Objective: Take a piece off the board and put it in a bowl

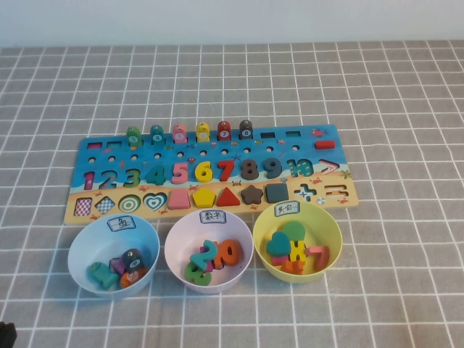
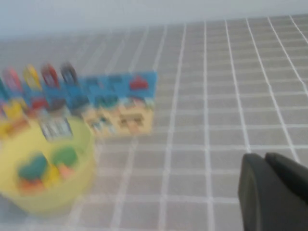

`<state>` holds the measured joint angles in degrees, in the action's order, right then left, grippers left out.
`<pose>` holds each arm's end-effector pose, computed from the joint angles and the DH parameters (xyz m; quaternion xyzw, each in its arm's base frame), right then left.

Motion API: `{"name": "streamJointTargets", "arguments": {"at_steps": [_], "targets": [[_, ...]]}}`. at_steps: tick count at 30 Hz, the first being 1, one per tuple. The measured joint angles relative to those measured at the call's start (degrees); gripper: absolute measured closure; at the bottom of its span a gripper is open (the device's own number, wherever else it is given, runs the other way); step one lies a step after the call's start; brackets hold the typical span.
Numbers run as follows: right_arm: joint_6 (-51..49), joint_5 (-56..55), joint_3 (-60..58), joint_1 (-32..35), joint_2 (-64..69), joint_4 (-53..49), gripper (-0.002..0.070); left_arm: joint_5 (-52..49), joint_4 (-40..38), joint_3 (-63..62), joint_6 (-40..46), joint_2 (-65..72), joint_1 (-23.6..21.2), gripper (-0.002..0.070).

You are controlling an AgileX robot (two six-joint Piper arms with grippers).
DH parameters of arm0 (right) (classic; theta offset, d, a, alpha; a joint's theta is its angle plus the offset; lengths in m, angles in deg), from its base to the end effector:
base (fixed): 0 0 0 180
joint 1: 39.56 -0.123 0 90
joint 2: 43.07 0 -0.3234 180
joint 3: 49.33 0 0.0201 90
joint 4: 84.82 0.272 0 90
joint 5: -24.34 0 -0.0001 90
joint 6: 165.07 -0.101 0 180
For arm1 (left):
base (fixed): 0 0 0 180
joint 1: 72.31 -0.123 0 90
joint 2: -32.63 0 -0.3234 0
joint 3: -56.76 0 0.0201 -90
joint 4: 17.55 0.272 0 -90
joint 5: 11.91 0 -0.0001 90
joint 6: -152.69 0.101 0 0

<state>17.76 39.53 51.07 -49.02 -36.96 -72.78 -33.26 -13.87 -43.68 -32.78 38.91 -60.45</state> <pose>0.0457 0.0132 0.1792 -0.0219 0.7689 0.1221 0.6272 0.0443 -0.0069 0.1683 0.0619 0.8022 -0.0625 0.5905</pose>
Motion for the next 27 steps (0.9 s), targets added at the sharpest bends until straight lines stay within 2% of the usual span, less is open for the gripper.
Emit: {"name": "streamJointTargets", "arguments": {"at_steps": [7, 16, 21, 27], "targets": [[0.00, -10.06, 0.00, 0.00, 0.00, 19.77, 0.0694, 0.00, 0.00, 0.00, 0.00, 0.00, 0.00, 0.0679], [0.00, -11.54, 0.00, 0.00, 0.00, 25.81, 0.0694, 0.00, 0.00, 0.00, 0.00, 0.00, 0.00, 0.0679], [0.00, -5.86, 0.55, 0.00, 0.60, 30.70, 0.0694, 0.00, 0.00, 0.00, 0.00, 0.00, 0.00, 0.0679], [0.00, 4.78, 7.02, 0.00, 12.10, 30.06, 0.0694, 0.00, 0.00, 0.00, 0.00, 0.00, 0.00, 0.0679]]}}
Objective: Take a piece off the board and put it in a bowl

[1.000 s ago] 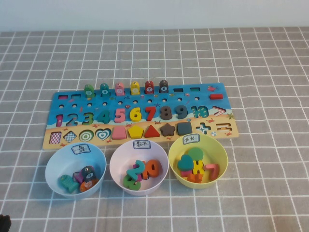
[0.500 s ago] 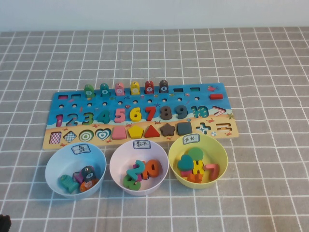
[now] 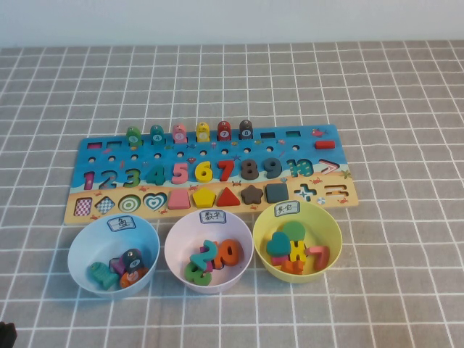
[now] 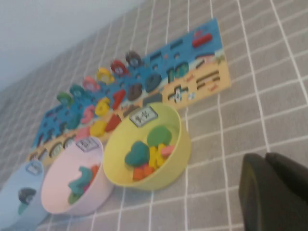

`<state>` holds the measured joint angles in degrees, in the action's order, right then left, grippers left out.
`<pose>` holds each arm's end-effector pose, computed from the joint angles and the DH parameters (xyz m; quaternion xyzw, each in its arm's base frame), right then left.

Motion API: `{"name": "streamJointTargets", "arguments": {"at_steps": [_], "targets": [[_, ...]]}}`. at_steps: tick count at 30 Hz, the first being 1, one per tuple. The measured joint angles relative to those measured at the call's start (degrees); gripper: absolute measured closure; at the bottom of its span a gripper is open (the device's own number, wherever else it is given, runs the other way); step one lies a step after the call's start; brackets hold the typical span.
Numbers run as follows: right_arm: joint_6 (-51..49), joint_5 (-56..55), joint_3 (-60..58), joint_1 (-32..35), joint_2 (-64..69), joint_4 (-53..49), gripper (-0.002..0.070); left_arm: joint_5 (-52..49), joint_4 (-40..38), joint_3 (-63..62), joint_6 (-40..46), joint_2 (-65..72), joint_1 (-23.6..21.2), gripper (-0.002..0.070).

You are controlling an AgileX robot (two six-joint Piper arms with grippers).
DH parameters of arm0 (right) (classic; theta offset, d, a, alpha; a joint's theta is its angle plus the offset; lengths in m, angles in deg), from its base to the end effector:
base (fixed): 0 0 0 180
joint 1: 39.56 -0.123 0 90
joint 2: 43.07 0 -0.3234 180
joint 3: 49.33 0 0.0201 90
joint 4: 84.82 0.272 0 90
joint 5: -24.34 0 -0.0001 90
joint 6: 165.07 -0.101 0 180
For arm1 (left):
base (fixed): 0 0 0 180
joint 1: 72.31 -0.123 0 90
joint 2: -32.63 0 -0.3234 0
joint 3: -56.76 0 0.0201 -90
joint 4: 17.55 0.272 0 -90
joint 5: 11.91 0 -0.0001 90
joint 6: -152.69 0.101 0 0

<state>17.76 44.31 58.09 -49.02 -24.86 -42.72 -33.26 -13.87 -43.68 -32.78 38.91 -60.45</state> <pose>0.0550 0.0327 0.2134 0.1247 0.7859 0.3229 0.5124 0.0443 -0.0069 0.1683 0.0619 0.8022 -0.0625 0.5905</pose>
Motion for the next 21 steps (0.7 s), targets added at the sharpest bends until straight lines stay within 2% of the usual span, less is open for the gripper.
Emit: {"name": "streamJointTargets", "arguments": {"at_steps": [5, 10, 21], "targets": [[1.11, 7.89, 7.16, 0.00, 13.44, -2.75, 0.0694, 0.00, 0.00, 0.00, 0.00, 0.00, 0.00, 0.0679], [6.24, 15.84, 15.32, 0.00, 26.29, -4.01, 0.0694, 0.00, 0.00, 0.00, 0.00, 0.00, 0.00, 0.0679], [9.75, 24.25, 33.76, 0.00, 48.62, -11.94, 0.0694, 0.00, 0.00, 0.00, 0.00, 0.00, 0.00, 0.0679]]}}
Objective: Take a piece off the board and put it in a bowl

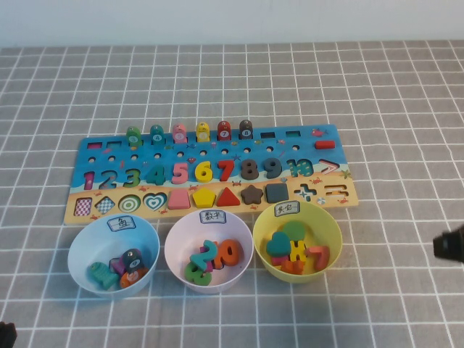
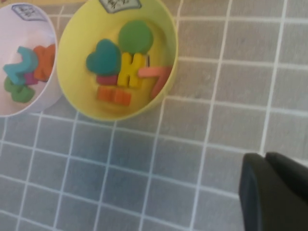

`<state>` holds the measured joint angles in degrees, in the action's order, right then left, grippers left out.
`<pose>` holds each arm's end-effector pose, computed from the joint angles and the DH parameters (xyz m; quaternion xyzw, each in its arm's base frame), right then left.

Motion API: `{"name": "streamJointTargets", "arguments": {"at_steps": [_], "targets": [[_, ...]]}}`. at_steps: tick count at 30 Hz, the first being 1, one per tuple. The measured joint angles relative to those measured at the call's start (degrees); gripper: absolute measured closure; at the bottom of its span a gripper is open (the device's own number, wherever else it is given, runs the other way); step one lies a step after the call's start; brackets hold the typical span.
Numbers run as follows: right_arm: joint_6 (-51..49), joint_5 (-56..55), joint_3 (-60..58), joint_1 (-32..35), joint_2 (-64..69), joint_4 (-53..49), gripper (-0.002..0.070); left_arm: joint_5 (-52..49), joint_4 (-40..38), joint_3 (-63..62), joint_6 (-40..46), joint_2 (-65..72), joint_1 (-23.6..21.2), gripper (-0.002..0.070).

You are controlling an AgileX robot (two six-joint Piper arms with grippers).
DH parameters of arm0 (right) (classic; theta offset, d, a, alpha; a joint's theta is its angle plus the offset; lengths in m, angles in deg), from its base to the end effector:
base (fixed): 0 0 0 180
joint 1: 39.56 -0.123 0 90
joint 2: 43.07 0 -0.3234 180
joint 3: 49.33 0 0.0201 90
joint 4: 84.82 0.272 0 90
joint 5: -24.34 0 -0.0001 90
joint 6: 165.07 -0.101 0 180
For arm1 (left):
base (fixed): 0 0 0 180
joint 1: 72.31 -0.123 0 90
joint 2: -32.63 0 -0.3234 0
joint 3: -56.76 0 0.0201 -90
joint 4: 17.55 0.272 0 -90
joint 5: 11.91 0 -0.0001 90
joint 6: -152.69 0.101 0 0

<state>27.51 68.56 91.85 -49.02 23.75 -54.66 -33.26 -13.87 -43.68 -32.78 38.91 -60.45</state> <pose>0.1848 0.0667 0.2881 -0.0478 0.9406 0.2168 0.2570 0.0443 -0.0069 0.1683 0.0619 0.8022 -0.0625 0.5905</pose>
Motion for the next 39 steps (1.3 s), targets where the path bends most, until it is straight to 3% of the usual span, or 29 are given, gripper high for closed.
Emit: {"name": "streamJointTargets", "arguments": {"at_steps": [17, 24, 33, 36, 39], "targets": [[-4.25, 15.08, 33.97, -0.49, 29.11, -8.18, 0.0694, 0.00, 0.00, 0.00, 0.00, 0.00, 0.00, 0.0679], [-11.23, 18.98, 45.51, -6.29, 39.04, -16.30, 0.0694, 0.00, 0.00, 0.00, 0.00, 0.00, 0.00, 0.0679], [-16.52, 25.19, 65.27, -10.14, 54.11, -19.07, 0.0692, 0.00, 0.00, 0.00, 0.00, 0.00, 0.00, 0.0679], [-19.28, 25.99, 72.20, -10.14, 59.15, -21.57, 0.0667, 0.00, 0.00, 0.00, 0.00, 0.00, 0.00, 0.0679], [-20.05, 26.19, 78.95, -10.14, 64.56, -23.04, 0.0583, 0.00, 0.00, 0.00, 0.00, 0.00, 0.00, 0.0679]]}}
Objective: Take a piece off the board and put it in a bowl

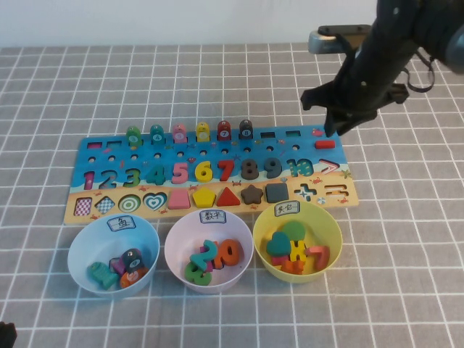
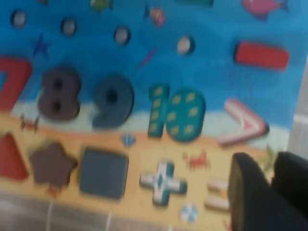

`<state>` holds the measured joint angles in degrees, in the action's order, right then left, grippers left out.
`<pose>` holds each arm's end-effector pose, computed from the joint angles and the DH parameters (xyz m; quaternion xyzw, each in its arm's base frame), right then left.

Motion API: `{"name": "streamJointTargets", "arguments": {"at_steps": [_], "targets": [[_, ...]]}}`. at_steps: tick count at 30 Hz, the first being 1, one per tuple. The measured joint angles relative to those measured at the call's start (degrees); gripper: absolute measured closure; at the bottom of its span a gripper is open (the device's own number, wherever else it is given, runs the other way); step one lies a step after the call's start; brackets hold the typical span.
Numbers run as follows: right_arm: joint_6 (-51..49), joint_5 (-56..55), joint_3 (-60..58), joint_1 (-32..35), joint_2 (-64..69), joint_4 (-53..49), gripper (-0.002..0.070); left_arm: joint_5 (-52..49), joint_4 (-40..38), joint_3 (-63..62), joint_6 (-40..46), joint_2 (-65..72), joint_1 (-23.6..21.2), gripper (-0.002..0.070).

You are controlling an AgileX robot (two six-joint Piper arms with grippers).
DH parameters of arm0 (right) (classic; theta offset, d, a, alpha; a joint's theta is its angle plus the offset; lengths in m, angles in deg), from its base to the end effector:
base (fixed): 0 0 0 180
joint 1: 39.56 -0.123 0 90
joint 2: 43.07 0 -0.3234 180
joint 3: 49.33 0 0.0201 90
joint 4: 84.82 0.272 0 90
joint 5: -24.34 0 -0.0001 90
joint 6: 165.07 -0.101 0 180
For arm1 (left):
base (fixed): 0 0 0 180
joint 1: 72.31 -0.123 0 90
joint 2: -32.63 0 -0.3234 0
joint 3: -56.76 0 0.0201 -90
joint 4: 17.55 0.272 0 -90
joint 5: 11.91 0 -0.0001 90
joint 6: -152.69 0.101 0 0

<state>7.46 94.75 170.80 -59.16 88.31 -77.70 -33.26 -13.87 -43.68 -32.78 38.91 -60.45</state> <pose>0.4839 0.1848 0.2847 -0.0929 0.9810 0.0966 0.1403 0.0443 -0.0069 0.1683 0.0619 0.8022 -0.0625 0.5905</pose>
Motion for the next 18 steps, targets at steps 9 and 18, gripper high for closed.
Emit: {"name": "streamJointTargets", "arguments": {"at_steps": [9, 18], "targets": [[-5.44, 0.13, 11.22, 0.00, 10.82, -0.60, 0.0257, 0.00, 0.00, 0.00, 0.00, 0.00, 0.00, 0.0679], [-6.29, 0.23, 12.25, 0.00, 15.01, -1.33, 0.0248, 0.00, 0.00, 0.00, 0.00, 0.00, 0.00, 0.0679]]}}
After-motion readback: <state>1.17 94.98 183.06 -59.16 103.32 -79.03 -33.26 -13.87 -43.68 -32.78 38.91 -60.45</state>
